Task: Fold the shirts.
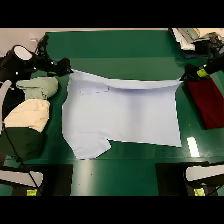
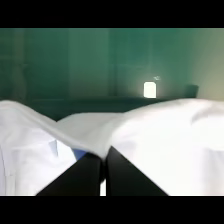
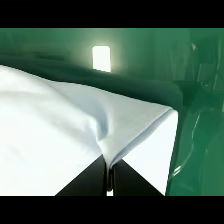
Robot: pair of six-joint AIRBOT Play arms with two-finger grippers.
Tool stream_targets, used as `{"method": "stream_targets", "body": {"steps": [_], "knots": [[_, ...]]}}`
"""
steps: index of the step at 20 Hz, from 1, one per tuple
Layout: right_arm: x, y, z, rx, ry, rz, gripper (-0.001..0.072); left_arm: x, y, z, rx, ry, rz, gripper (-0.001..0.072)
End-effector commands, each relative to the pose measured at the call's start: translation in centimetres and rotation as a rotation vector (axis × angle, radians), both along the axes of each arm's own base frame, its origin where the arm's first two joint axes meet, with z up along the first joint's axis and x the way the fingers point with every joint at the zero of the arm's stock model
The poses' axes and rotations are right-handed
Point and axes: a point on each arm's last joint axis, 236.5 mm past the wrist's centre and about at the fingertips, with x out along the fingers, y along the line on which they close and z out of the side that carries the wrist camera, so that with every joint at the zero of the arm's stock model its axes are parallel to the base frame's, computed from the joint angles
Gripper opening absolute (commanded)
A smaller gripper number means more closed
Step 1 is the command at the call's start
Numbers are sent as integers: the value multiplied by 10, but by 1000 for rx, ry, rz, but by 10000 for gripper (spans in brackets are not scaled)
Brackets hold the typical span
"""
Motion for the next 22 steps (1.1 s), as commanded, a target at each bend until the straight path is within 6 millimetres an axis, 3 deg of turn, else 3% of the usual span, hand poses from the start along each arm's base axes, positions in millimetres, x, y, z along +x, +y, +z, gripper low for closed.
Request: {"method": "stream_targets", "body": {"steps": [1, 4, 6, 11, 12, 13, 14, 15, 16, 19, 22], "knots": [[12, 5, -6, 27, 7, 33, 15, -5, 6, -27, 12, 57, -45, 22], [-18, -5, -19, -13, 90, 40, 16, -35, 19, -48, 99, 167, -130, 22], [-38, -1, -35, -6, 131, 36, 16, -52, 33, -64, 184, 237, -165, 22], [-71, 11, -74, 20, 172, 7, 19, -75, 33, -94, 183, 326, -177, 23], [-76, 12, -80, 21, 181, 2, 68, -80, 35, -101, 189, 344, -179, 24], [-77, 12, -84, 22, 184, -2, 313, -84, 38, -105, 200, 363, -175, 40], [-78, 12, -83, 23, 187, -2, 432, -87, 40, -106, 208, 376, -177, 372], [-78, 10, -79, 26, 186, -4, 432, -90, 41, -104, 200, 394, -161, 634], [-81, 9, -71, 25, 182, -1, 432, -94, 43, -99, 198, 399, -156, 603], [-96, 13, -35, 11, 141, 23, 431, -114, 52, -67, 213, 391, -151, 604], [-105, 18, 7, -14, 42, 32, 430, -185, 56, -68, 241, 432, -131, 603]]}}
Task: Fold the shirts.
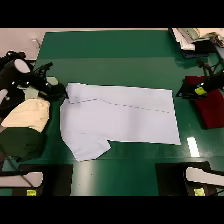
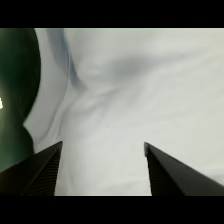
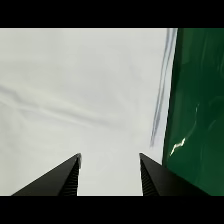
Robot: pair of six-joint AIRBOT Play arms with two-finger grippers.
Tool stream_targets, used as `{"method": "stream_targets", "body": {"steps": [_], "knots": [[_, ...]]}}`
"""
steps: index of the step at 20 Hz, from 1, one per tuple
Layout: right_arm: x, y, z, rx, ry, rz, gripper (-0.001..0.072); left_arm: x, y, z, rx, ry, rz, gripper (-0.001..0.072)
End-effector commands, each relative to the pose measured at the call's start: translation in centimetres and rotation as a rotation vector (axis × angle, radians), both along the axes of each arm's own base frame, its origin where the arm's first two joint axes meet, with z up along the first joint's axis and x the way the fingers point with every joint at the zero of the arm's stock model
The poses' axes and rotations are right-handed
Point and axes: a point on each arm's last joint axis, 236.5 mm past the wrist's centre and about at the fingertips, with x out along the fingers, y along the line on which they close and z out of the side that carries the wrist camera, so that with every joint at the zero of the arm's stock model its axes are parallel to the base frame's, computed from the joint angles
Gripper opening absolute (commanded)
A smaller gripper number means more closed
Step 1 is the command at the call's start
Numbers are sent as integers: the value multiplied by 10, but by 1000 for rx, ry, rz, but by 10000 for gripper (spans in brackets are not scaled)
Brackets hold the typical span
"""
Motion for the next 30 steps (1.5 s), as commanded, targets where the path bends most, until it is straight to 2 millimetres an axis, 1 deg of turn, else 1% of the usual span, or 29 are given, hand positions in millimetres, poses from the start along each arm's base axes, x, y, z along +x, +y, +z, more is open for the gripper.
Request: {"method": "stream_targets", "body": {"steps": [1, 4, 5, 6, 7, 9, 10, 13, 17, 18, 19, 20, 21, 22, 23, 24, 25, 26, 27, 29, 30], "knots": [[-14, 6, 43, -23, -93, 14, 430, -77, 7, -10, 37, 57, 35, 603], [-17, 6, 70, -51, -183, 8, 430, -164, 3, -48, 25, 175, 96, 603], [-17, 6, 76, -57, -205, 5, 431, -184, -2, -57, 8, 199, 109, 603], [-16, 6, 80, -62, -223, 2, 430, -198, -9, -63, -24, 209, 120, 603], [-16, 6, 82, -63, -229, 1, 430, -206, -17, -68, -58, 215, 143, 603], [-17, 6, 81, -62, -224, 3, 431, -211, -27, -76, -107, 224, 172, 603], [-18, 6, 81, -61, -219, 5, 430, -210, -32, -80, -133, 215, 186, 603], [-18, 7, 81, -60, -218, 5, 430, -192, -51, -78, -240, 145, 230, 603], [-21, 7, 80, -58, -206, 10, 430, -192, -56, -79, -268, 148, 249, 597], [-22, 6, 79, -59, -204, 9, 430, -191, -60, -75, -293, 144, 248, 351], [-24, 4, 78, -63, -195, 7, 430, -188, -65, -70, -314, 122, 218, 167], [-28, 0, 76, -66, -179, 2, 430, -185, -66, -65, -319, 112, 204, 17], [-33, -5, 71, -59, -153, -15, 430, -182, -66, -59, -320, 101, 183, 22], [-43, -12, 60, -49, -109, -29, 430, -182, -67, -54, -319, 100, 165, 21], [-58, -18, 45, -36, -51, -46, 431, -182, -66, -49, -309, 97, 138, 21], [-78, -30, 24, -39, 21, -76, 430, -181, -64, -45, -295, 92, 118, 21], [-102, -42, 0, -52, 94, -105, 433, -180, -61, -41, -280, 79, 87, 21], [-127, -50, -25, -49, 166, -139, 468, -178, -59, -38, -266, 69, 70, 21], [-150, -49, -46, -9, 232, -183, 521, -174, -57, -35, -256, 55, 63, 21], [-191, -37, -83, 98, 366, -266, 521, -166, -55, -31, -245, 24, 66, 21], [-204, -25, -97, 157, 411, -279, 497, -163, -54, -30, -244, 13, 70, 21]]}}
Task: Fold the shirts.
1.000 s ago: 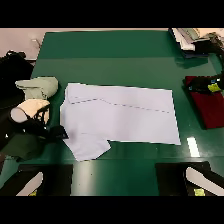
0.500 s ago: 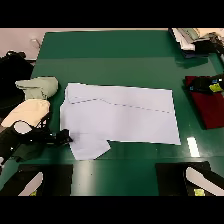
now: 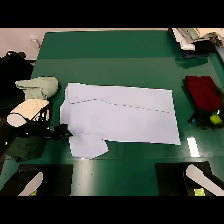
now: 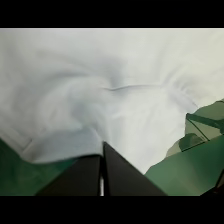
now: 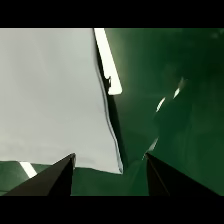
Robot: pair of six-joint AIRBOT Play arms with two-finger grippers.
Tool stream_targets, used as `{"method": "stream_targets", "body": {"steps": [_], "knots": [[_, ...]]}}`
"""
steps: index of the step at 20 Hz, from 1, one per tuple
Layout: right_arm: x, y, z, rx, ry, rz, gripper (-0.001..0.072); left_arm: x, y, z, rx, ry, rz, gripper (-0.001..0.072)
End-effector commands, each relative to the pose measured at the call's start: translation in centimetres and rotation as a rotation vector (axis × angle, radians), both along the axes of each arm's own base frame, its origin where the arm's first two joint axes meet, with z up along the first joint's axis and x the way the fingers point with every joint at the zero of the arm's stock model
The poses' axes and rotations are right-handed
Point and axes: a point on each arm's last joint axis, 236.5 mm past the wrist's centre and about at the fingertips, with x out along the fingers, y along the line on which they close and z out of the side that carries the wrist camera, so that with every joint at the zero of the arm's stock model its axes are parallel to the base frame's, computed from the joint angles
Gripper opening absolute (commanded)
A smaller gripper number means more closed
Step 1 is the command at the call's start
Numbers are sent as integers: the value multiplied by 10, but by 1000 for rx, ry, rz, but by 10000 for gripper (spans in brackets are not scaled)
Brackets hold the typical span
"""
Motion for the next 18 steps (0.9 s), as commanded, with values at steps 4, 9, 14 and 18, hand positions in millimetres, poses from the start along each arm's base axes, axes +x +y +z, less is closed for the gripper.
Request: {"method": "stream_targets", "body": {"steps": [4, 9, 14, 18], "knots": [[-54, 59, -69, 265, 167, -109, 447, 6, 9, 3, 47, -35, -21, 21], [-38, 72, -68, 207, 120, 22, 155, -4, 8, 5, 49, -2, -57, 20], [-23, 51, -8, 10, -14, 206, 19, -17, 17, 32, 105, -43, -98, 18], [-37, 37, 33, -137, -80, 271, 19, -65, 15, 57, 104, -24, -148, 19]]}}
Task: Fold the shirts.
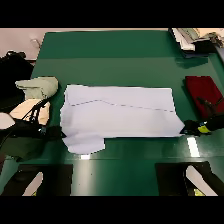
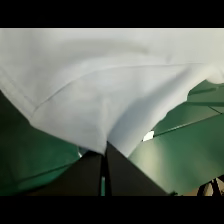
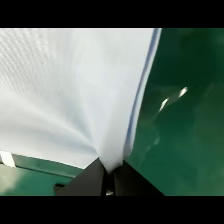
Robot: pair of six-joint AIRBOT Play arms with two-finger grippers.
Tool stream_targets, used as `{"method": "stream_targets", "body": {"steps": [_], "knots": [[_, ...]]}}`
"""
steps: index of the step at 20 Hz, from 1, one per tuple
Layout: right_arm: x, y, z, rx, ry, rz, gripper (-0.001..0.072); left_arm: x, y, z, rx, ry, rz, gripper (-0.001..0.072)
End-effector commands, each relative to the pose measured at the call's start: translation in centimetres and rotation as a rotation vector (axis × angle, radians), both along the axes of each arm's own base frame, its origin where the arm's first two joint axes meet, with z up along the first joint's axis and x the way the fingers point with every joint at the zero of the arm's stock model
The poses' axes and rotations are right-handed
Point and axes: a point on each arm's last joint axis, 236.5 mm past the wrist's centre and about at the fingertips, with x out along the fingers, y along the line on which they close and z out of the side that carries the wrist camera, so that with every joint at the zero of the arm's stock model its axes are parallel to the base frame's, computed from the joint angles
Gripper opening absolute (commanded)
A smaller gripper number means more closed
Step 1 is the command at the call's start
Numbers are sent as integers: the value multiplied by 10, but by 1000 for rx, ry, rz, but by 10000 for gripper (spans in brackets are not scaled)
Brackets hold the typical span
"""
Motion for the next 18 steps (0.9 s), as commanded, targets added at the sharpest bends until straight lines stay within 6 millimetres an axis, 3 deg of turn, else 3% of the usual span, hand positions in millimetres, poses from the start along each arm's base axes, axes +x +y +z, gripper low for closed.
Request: {"method": "stream_targets", "body": {"steps": [1, 2, 4, 6, 11, 15, 18], "knots": [[-16, -15, 32, -134, -59, 47, 19, -49, -2, 17, 2, 70, -54, 19], [-18, -16, 37, -149, -78, 41, 18, -53, -4, 20, -6, 78, -66, 19], [-16, -12, 40, -150, -97, 28, 18, -39, -4, 26, -11, 35, -45, 19], [-5, -8, 36, -148, -111, 43, 18, -5, -2, 29, -9, -42, 8, 19], [31, 2, 4, -123, -48, 57, 18, 88, 7, 17, 17, -107, 18, 19], [91, 0, 18, -137, -99, 80, 18, 170, 16, 13, 37, -165, 56, 20], [130, -4, 26, -138, -123, 91, 18, 203, 18, -1, 42, -151, 57, 21]]}}
